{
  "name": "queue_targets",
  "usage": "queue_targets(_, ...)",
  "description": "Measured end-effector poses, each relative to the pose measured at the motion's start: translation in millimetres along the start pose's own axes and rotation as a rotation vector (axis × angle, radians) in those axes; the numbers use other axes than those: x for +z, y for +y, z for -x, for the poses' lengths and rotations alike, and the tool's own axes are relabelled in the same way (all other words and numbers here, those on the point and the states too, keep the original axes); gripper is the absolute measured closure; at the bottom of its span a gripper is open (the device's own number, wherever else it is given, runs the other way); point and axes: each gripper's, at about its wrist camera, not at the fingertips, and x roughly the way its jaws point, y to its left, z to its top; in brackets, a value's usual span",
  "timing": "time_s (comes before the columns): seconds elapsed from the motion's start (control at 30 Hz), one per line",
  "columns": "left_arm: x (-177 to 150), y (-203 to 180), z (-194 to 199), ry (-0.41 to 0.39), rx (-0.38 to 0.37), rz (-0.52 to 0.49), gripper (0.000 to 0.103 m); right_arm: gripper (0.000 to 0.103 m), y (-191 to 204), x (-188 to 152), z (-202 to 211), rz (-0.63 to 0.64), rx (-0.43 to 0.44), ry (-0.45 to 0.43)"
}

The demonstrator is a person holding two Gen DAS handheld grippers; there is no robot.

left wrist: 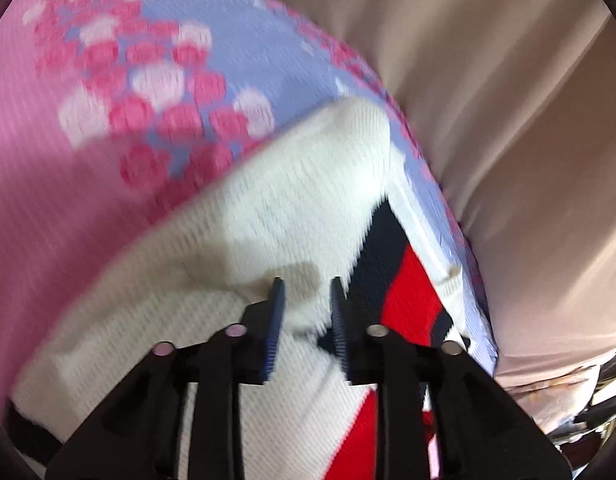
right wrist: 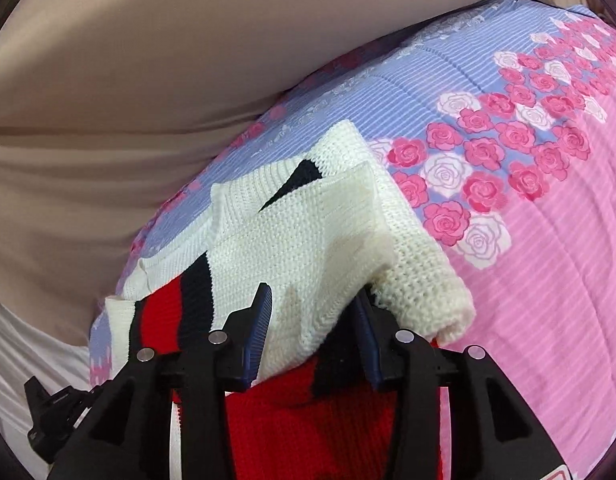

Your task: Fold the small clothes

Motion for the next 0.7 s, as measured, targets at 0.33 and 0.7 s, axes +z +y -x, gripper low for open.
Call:
queue_targets(0.33,40.2,8.4,12.9,-0.2,0.142,-0.031,0.103,0.093,32.9,-1.7,29.2,0.177,0.065,-0.055)
queue_targets(0.7,-2.1,15.9,-5.4,0.01,0.023,0.042,0.076,0.079,-4.4,-14.6,5.1,0.093,-0.012,0.041)
